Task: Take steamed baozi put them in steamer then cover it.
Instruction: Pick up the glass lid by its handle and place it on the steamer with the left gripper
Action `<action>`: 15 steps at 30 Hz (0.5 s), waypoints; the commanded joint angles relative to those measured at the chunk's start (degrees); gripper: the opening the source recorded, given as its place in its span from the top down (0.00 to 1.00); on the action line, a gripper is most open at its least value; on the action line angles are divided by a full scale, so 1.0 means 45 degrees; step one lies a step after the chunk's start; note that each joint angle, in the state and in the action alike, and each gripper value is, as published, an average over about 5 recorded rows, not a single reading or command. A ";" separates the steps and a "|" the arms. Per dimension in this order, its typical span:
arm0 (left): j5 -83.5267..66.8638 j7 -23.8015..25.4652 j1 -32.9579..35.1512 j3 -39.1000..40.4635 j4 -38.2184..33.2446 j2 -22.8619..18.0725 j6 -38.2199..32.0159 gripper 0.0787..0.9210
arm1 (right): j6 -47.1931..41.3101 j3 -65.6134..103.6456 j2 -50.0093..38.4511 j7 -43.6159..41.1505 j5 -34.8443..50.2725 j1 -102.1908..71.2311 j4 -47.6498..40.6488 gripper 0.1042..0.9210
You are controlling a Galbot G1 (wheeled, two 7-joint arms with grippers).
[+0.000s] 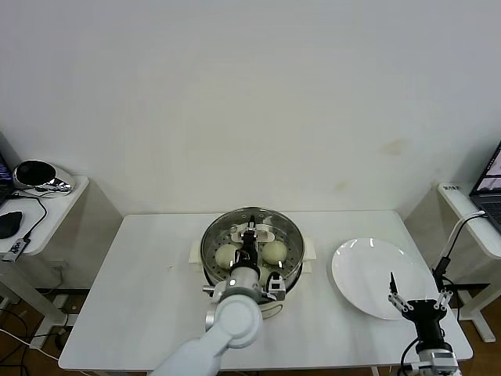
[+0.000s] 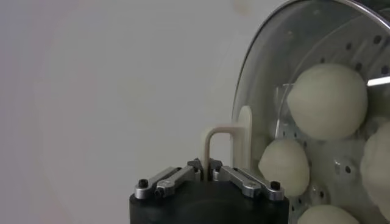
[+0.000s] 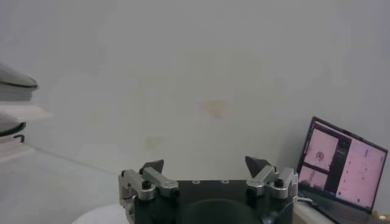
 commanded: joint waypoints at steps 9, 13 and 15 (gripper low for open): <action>0.0098 -0.0497 0.0321 -0.0116 0.0263 -0.0324 0.0217 0.93 | 0.0070 -0.0026 -0.0087 -0.0033 0.0008 -0.0071 0.0005 0.12; 0.0125 -0.0695 0.0445 -0.0124 0.0158 -0.0392 0.0090 0.93 | 0.0079 -0.0083 -0.0091 -0.0048 -0.0002 -0.0086 0.0007 0.12; 0.0116 -0.0758 0.0514 -0.0128 0.0024 -0.0348 0.0054 0.93 | 0.0082 -0.0101 -0.0096 -0.0054 -0.0006 -0.0088 0.0002 0.12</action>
